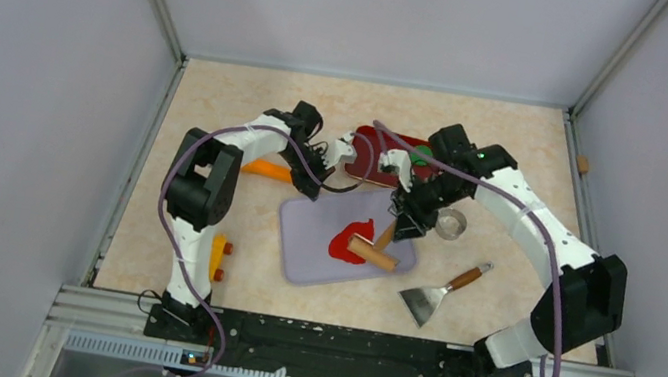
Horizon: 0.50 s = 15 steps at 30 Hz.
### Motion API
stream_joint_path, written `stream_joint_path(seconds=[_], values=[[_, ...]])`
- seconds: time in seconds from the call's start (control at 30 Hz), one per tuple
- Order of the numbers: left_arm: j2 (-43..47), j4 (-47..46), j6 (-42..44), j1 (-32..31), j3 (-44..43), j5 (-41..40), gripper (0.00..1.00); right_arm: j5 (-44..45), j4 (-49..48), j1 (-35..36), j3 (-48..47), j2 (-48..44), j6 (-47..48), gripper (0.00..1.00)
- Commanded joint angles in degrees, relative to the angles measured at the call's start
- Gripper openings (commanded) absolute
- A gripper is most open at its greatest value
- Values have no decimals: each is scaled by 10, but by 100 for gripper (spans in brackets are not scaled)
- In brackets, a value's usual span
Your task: Roll out the dumpling wrappers from the dough
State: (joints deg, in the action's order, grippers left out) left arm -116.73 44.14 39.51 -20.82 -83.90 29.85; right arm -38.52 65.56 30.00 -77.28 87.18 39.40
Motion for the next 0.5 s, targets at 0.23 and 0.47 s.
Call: stream_joint_path(seconds=[0.23, 0.47], values=[[19, -3, -13, 3, 13, -1, 0, -99, -247, -108, 53, 102, -482, 0], [19, -5, -10, 3, 13, -2, 0, 52, -284, -108, 83, 159, -540, 0]])
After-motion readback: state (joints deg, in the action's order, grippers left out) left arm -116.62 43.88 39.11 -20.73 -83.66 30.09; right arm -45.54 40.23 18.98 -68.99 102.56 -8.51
